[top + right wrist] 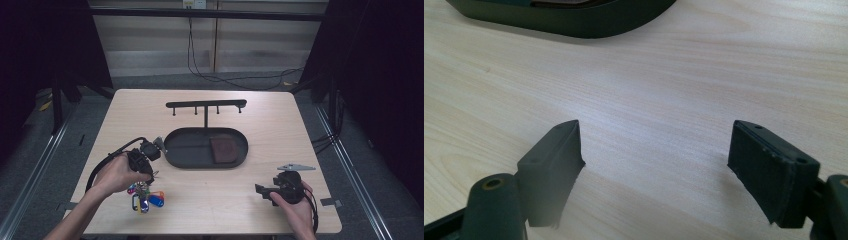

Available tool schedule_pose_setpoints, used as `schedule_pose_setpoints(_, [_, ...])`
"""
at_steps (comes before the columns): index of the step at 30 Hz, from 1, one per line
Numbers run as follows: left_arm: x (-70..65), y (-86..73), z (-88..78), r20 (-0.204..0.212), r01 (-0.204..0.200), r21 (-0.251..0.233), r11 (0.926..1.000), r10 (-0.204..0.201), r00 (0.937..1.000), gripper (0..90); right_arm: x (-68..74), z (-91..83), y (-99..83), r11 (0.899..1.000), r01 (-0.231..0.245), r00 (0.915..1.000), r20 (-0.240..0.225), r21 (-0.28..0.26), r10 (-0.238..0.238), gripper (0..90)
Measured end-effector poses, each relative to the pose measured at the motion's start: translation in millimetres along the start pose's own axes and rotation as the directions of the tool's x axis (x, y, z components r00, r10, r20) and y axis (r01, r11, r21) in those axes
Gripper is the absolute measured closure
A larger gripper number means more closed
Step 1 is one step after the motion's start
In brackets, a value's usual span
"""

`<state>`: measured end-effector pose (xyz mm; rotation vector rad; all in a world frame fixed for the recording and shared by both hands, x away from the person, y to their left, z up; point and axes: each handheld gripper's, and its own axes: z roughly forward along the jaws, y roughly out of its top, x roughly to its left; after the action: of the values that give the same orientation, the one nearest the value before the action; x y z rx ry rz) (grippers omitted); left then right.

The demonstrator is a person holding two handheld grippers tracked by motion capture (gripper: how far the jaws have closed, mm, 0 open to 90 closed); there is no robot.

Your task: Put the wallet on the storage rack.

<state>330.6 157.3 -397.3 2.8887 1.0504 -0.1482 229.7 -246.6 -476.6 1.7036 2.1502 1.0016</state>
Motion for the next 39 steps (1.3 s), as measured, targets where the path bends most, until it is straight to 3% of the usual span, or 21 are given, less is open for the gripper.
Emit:
schedule_pose_setpoints(13, [3.8, -6.7, -38.0, -0.034, -0.007, -0.067, 0.9977, 0.005, 0.9994, 87.8, 2.1, 2.0, 0.0, 1.000, 0.002, 1.0000, -0.005, 0.005, -0.002, 21.4])
schedule_pose_setpoints(14, [4.8, -7.0, -40.7, -0.040, -0.022, -0.071, 0.9972, 0.019, 0.9990, 87.8, 2.5, 2.2, 0.0, 1.000, 0.003, 1.0000, -0.007, 0.006, -0.003, 21.3])
schedule_pose_setpoints(20, [7.3, -9.9, -54.6, -0.041, -0.006, -0.107, 0.9942, 0.002, 0.9992, 87.8, 4.0, 2.5, 0.0, 1.000, 0.010, 0.9999, -0.012, 0.005, -0.010, 21.4])
schedule_pose_setpoints(39, [2.0, -10.8, -91.2, -0.072, -0.035, -0.137, 0.9900, 0.026, 0.9971, 87.8, 3.1, 1.4, 0.2, 1.000, 0.006, 1.0000, -0.006, 0.001, -0.006, 21.4])
